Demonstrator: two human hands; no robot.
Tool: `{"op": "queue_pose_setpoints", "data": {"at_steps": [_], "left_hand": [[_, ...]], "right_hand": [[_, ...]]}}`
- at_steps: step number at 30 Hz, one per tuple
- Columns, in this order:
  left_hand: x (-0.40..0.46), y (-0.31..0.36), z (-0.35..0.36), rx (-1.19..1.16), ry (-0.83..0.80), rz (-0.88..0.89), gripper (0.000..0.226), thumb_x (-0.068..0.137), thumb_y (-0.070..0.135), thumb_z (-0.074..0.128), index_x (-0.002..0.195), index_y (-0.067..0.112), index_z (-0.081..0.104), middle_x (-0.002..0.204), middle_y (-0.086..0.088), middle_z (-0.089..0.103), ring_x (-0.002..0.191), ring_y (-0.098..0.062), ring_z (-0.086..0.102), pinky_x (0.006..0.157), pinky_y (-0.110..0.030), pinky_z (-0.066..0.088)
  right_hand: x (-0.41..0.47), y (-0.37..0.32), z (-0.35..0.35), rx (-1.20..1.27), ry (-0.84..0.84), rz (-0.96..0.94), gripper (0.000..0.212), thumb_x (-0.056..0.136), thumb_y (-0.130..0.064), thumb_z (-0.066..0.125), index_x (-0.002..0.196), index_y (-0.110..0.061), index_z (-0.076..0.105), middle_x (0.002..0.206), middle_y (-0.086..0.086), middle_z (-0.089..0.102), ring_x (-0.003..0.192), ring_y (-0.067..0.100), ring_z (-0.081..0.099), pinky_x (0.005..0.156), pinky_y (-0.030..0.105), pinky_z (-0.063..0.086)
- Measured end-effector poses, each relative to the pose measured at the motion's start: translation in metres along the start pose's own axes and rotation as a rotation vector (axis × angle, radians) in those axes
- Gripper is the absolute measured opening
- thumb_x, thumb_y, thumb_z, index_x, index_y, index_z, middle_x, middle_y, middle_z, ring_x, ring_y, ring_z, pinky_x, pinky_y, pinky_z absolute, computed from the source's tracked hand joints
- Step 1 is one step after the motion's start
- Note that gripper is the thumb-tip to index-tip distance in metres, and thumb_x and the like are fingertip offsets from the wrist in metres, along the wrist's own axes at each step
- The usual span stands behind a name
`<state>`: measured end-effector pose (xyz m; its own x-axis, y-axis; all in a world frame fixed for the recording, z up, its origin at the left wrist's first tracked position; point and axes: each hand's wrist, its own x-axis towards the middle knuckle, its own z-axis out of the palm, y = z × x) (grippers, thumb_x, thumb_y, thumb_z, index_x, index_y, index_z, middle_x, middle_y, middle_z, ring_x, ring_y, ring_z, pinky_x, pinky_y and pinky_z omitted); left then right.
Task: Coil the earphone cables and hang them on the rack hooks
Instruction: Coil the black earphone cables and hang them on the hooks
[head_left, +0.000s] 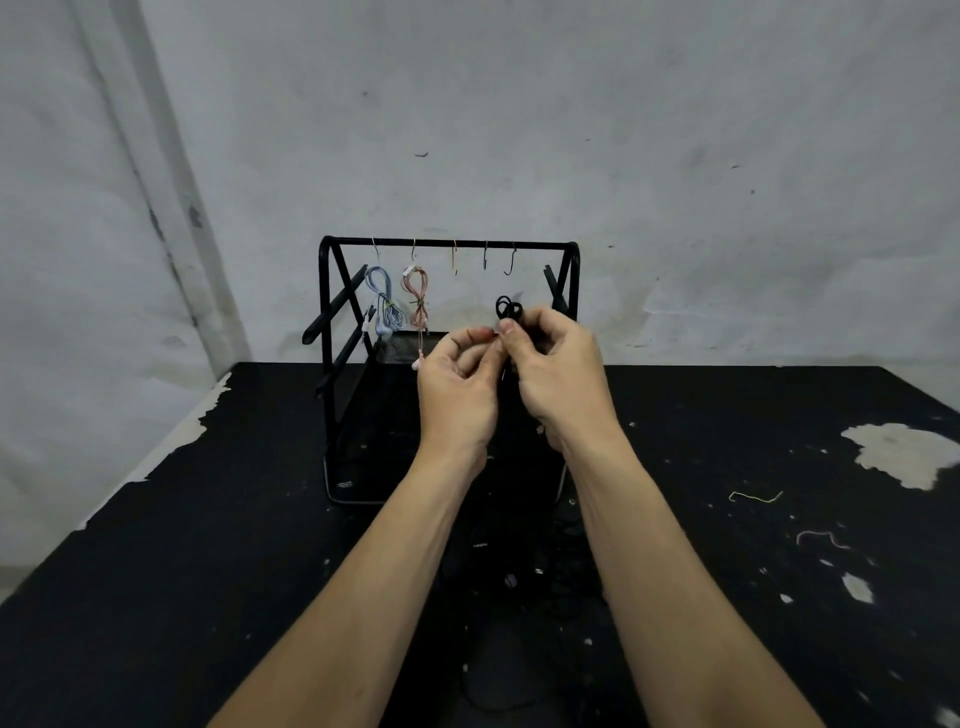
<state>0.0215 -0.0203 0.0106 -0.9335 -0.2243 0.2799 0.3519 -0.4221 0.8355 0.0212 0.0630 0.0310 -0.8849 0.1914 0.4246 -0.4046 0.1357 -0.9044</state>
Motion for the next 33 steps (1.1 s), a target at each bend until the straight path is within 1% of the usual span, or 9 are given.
{"op": "queue_pose_setpoints", "data": {"at_steps": [6,9,12,14,17,21,25,29,33], "left_hand": [[-0.008,-0.003,0.008,-0.054,0.089,-0.030,0.011,0.092,0.002,0.065,0.097,0.009,0.071,0.095,-0.010,0.077,0.096,-0.020,0.072,0.088,-0.027,0.056],[-0.006,-0.003,0.007,-0.042,0.076,-0.047,0.014,0.093,0.004,0.064,0.101,0.011,0.073,0.098,-0.010,0.076,0.100,-0.022,0.072,0.092,-0.031,0.055],[-0.002,-0.005,0.006,-0.076,0.037,-0.129,0.017,0.094,0.003,0.061,0.109,0.004,0.071,0.105,-0.014,0.075,0.105,-0.025,0.070,0.098,-0.036,0.052],[-0.001,-0.005,0.006,-0.075,0.035,-0.131,0.018,0.095,0.002,0.060,0.111,0.000,0.069,0.107,-0.017,0.073,0.107,-0.028,0.069,0.100,-0.038,0.051],[-0.001,-0.001,0.006,-0.076,0.043,-0.091,0.014,0.094,0.002,0.060,0.104,0.002,0.070,0.104,-0.016,0.073,0.100,-0.023,0.069,0.097,-0.034,0.052],[0.001,0.001,0.004,-0.110,-0.004,-0.074,0.013,0.093,0.003,0.062,0.101,0.006,0.072,0.104,-0.014,0.074,0.101,-0.023,0.067,0.098,-0.036,0.051],[0.001,0.000,0.003,-0.128,-0.031,-0.069,0.013,0.092,0.003,0.063,0.098,0.010,0.072,0.097,-0.010,0.074,0.095,-0.023,0.064,0.093,-0.037,0.050],[0.001,0.000,0.002,-0.123,-0.045,-0.052,0.013,0.092,0.003,0.062,0.096,0.012,0.071,0.090,-0.006,0.074,0.086,-0.018,0.063,0.086,-0.034,0.050],[0.001,0.001,0.001,-0.102,-0.091,-0.045,0.012,0.094,0.004,0.061,0.098,0.013,0.069,0.088,-0.005,0.073,0.080,-0.015,0.062,0.078,-0.027,0.051]], "right_hand": [[-0.001,0.004,0.002,0.010,0.055,-0.016,0.012,0.092,-0.022,0.069,0.081,-0.024,0.072,0.077,-0.005,0.073,0.075,0.008,0.069,0.071,0.028,0.055],[-0.002,0.001,-0.001,0.007,0.069,-0.023,0.007,0.090,-0.022,0.072,0.085,-0.021,0.076,0.075,-0.005,0.074,0.074,0.007,0.069,0.072,0.028,0.057],[-0.003,-0.002,-0.003,-0.020,0.088,-0.026,0.007,0.088,-0.021,0.075,0.092,-0.016,0.079,0.077,-0.006,0.074,0.076,0.008,0.071,0.074,0.029,0.058],[-0.003,-0.003,-0.005,-0.021,0.080,-0.004,0.009,0.086,-0.024,0.077,0.092,-0.017,0.080,0.074,-0.004,0.075,0.072,0.009,0.070,0.072,0.030,0.059],[-0.002,-0.005,-0.006,-0.009,0.036,0.008,0.013,0.086,-0.030,0.077,0.091,-0.018,0.079,0.070,-0.006,0.074,0.066,0.005,0.066,0.066,0.026,0.055],[-0.002,-0.009,-0.007,0.014,0.018,-0.006,0.013,0.087,-0.026,0.076,0.093,-0.014,0.078,0.070,-0.005,0.071,0.060,0.002,0.061,0.062,0.021,0.050],[-0.001,-0.009,-0.010,0.009,0.019,0.007,0.020,0.083,-0.029,0.080,0.095,-0.014,0.079,0.070,-0.004,0.073,0.060,0.005,0.062,0.064,0.025,0.051],[-0.001,-0.011,-0.012,0.038,0.017,0.032,0.018,0.080,-0.029,0.083,0.090,-0.014,0.079,0.072,0.002,0.075,0.061,0.010,0.064,0.064,0.029,0.054],[-0.001,-0.014,-0.015,0.078,-0.026,0.068,0.015,0.082,-0.022,0.082,0.089,-0.010,0.075,0.074,0.003,0.073,0.063,0.009,0.064,0.061,0.023,0.053]]}}
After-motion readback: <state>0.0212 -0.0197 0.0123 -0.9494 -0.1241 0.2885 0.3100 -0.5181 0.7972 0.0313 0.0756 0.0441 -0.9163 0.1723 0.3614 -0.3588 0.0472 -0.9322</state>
